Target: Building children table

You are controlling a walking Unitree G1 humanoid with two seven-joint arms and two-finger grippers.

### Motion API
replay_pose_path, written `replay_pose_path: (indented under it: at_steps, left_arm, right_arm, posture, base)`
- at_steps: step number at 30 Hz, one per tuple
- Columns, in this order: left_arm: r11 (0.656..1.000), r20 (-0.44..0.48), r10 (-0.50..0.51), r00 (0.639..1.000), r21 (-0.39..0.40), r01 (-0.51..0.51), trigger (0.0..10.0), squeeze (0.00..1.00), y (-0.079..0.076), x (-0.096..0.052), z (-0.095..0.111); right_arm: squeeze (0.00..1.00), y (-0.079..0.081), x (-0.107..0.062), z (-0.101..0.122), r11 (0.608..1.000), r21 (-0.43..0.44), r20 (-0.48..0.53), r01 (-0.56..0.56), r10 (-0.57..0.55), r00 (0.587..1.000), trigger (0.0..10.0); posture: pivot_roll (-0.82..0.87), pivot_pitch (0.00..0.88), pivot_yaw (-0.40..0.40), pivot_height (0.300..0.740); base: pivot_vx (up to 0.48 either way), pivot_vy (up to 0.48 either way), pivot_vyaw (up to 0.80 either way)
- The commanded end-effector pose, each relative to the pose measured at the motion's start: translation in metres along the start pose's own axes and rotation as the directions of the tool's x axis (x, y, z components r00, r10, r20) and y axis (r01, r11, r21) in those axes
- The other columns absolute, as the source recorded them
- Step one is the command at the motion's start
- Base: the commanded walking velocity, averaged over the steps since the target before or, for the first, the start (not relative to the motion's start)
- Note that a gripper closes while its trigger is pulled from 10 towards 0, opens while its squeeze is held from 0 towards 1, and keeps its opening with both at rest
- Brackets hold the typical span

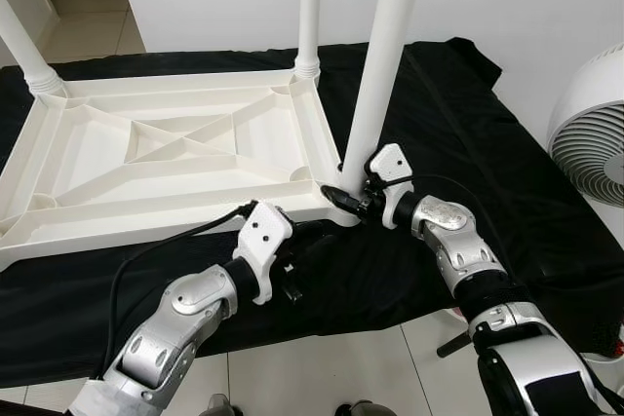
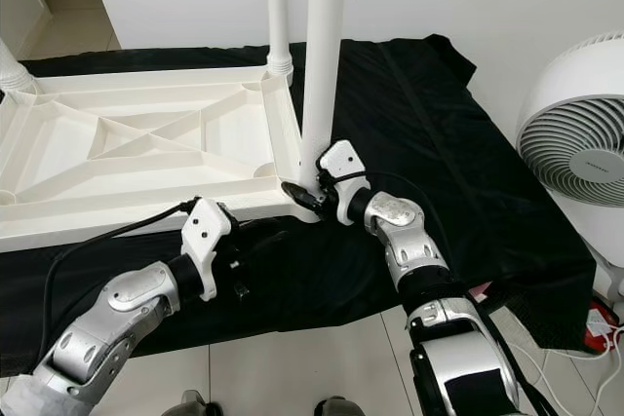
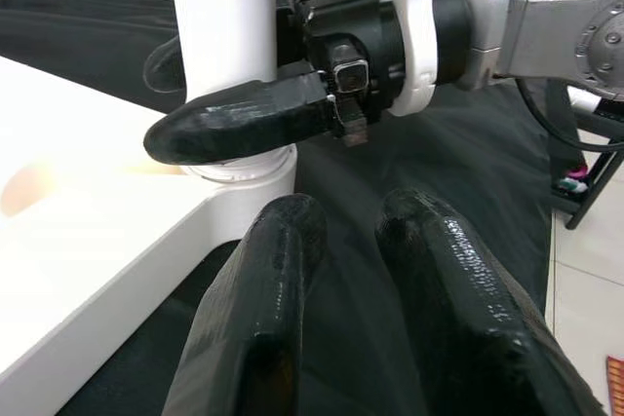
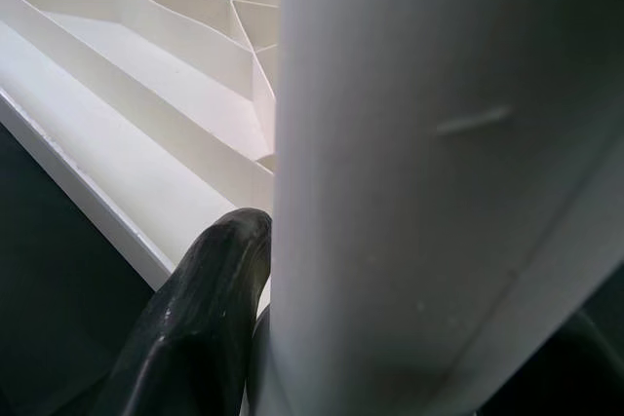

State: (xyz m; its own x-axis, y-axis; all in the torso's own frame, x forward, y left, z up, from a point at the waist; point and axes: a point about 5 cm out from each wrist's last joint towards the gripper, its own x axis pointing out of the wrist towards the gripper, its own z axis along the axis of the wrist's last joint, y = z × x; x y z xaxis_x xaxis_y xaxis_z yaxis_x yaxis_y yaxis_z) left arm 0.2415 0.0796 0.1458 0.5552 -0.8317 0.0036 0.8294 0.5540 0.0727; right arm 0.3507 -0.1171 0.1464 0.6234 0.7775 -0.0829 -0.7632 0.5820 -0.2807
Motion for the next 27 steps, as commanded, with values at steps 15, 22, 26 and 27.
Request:
replay_pose_path:
  at_steps: [15,22,26,27]
  left_arm:
    - [0.998,-0.015,-0.069,0.997,-0.005,0.069,10.0,0.0,-0.006,-0.001,-0.004]
    - [1.0,-0.012,-0.015,1.0,-0.009,0.015,10.0,0.0,-0.001,0.001,-0.009]
    - [1.0,-0.004,-0.003,1.0,-0.012,0.002,10.0,0.0,0.0,0.002,-0.008]
    - [1.0,-0.002,0.0,1.0,-0.013,0.0,10.0,0.0,0.0,0.002,-0.008]
  right_arm:
    - [0.0,0.018,0.003,-0.014,0.978,0.123,-0.024,0.167,-0.166,0.986,10.0]
    - [0.0,0.037,0.009,-0.009,0.861,0.261,-0.018,0.437,-0.448,0.894,10.0]
    - [0.0,0.044,0.009,-0.005,0.763,0.289,-0.04,0.579,-0.595,0.803,10.0]
    - [0.0,0.047,0.009,-0.002,0.738,0.297,-0.038,0.606,-0.625,0.78,10.0]
  posture:
    - [0.01,0.071,-0.018,0.74]
    - [0.0,0.059,-0.026,0.74]
    - [0.0,0.059,-0.026,0.74]
    - [0.0,0.059,-0.026,0.74]
  base:
    - [0.0,0.0,0.0]
    - [0.0,0.0,0.0]
    - [0.0,0.0,0.0]
    - [0.0,0.0,0.0]
